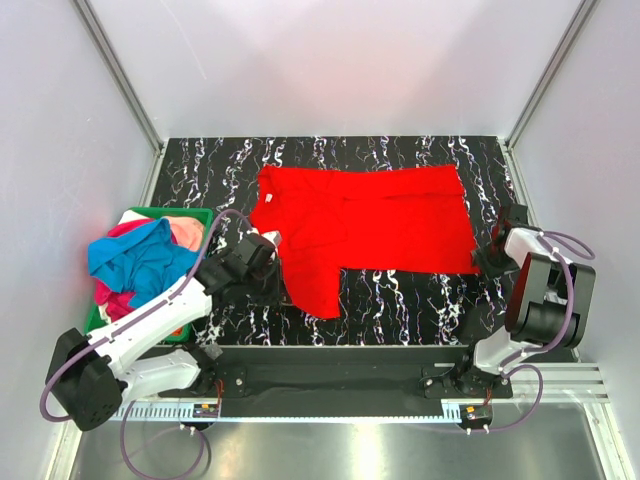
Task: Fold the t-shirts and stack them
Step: Fold the tshirt
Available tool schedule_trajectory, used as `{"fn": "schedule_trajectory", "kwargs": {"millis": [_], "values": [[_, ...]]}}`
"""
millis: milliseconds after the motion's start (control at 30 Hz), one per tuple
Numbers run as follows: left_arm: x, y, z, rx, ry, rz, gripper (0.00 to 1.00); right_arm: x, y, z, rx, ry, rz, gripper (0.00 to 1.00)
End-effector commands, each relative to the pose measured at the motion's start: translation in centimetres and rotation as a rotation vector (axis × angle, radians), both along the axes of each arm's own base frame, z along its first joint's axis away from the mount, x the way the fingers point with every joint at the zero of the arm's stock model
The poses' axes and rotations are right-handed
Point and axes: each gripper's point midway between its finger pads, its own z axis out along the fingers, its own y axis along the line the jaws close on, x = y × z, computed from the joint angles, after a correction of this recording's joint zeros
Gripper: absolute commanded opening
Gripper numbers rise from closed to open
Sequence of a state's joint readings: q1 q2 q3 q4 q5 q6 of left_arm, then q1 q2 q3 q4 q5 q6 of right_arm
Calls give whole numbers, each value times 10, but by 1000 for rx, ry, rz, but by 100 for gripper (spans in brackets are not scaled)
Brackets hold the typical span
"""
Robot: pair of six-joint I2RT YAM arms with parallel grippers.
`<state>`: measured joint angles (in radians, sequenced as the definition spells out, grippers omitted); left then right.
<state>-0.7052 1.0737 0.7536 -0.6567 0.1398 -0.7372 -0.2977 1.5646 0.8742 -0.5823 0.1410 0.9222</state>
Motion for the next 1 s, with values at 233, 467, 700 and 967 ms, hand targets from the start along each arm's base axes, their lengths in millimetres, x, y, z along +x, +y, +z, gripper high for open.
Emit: {"fn": "schedule_trajectory", "kwargs": {"millis": [233,467,700,967], "values": [[11,-12,39,-83,-93,-11,0,10,-13,-10,-65,-28,0,5],[13,10,66,-27,-142,68,0,0,-28,29,-190,-73,35,0],[8,5,87,-83,-148,63,0,-11,-33,57,-252,-98,45,0],[53,-8,88,11,-158,23,0,24,-27,60,-198,-159,141,0]]}}
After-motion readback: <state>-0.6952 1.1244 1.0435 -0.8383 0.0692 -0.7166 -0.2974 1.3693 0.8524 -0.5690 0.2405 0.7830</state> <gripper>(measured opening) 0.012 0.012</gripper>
